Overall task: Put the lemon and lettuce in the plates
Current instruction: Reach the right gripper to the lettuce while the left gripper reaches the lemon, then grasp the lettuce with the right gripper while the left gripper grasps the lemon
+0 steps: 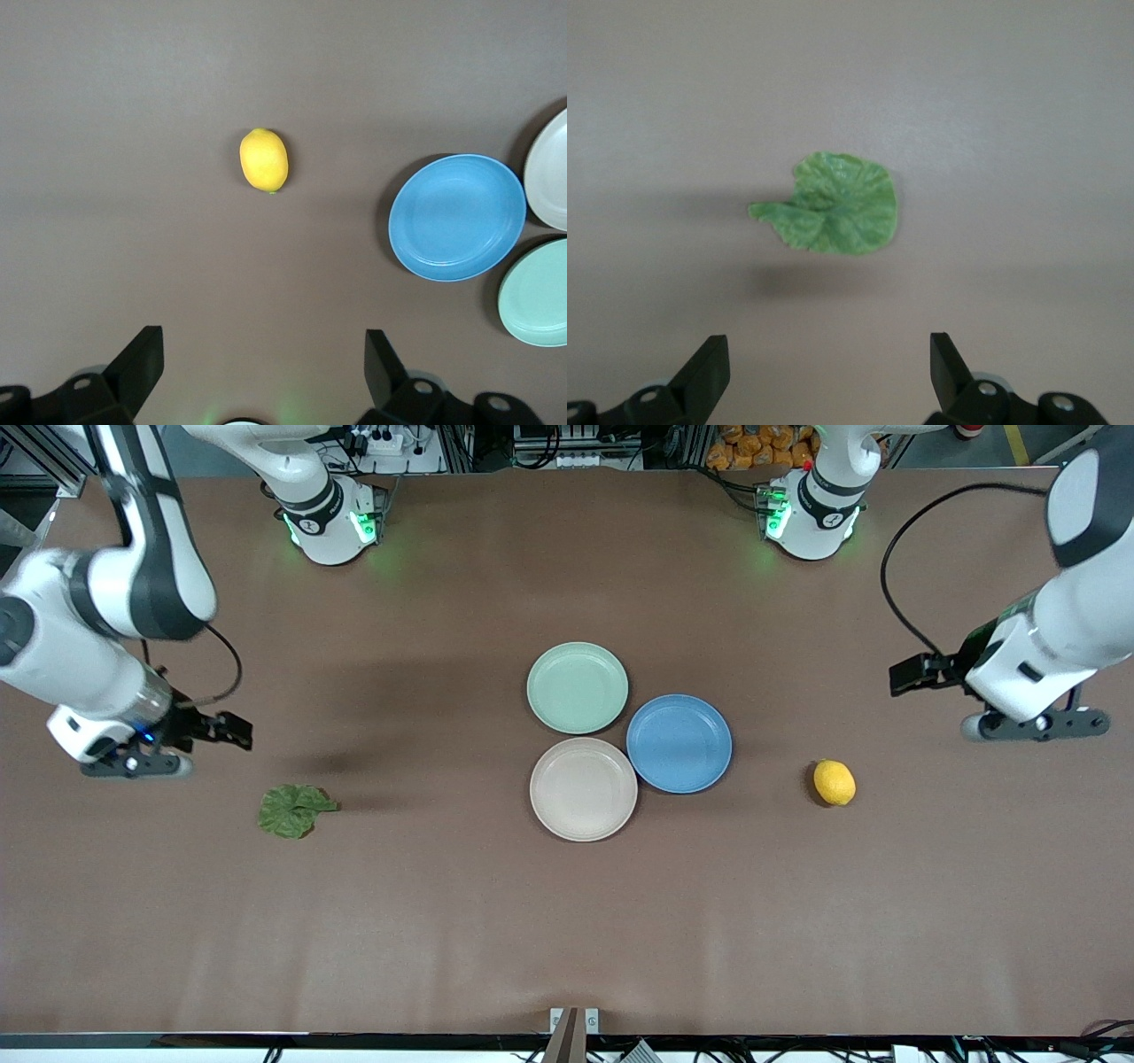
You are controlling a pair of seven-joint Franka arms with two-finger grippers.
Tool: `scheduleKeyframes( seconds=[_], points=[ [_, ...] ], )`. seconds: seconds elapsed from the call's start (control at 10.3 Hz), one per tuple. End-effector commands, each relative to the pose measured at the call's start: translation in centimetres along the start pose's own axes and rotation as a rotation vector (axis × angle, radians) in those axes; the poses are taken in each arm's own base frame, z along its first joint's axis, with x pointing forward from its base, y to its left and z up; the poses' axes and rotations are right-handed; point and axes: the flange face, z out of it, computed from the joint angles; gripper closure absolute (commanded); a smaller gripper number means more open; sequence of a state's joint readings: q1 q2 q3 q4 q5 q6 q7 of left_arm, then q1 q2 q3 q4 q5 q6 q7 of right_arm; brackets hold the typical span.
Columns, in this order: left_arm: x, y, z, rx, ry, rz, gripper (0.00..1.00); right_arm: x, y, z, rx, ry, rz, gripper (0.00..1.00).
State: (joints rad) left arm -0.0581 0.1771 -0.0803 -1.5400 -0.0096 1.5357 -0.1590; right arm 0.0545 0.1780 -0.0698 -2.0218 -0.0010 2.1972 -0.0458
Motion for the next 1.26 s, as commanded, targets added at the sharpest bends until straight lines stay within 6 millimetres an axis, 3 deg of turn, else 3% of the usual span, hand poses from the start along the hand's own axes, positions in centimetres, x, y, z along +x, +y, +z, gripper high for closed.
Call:
scheduleKeyframes(
  seconds=[0.0, 0.19, 0.39, 0.87, 1.17],
  points=[
    [2.9, -0.7, 3.3, 0.011, -0.014, -0.032, 0.00, 1.8, -0.8, 4.9, -0.010, 0.015, -0.027, 0.00],
    [5.1, -2.7, 8.1, 0.003, -0.027, -0.061, 0.00, 2.7, -0.9, 9.1, -0.016, 0.047, -0.028, 0.00],
    [5.7, -3.1, 13.4, -0.004, 0.006, -0.062, 0.00, 3.1, -1.0, 12.8, -0.016, 0.067, -0.022, 0.00],
    [8.3, -2.0, 25.4, 0.058, -0.020, -0.008, 0.00, 2.7, -1.6, 18.1, 0.054, 0.058, 0.073, 0.01],
    [8.6, -1.6, 29.7, 0.071, -0.073, 0.008, 0.00, 2.7, -1.5, 19.1, 0.052, 0.064, 0.077, 0.25]
  ],
)
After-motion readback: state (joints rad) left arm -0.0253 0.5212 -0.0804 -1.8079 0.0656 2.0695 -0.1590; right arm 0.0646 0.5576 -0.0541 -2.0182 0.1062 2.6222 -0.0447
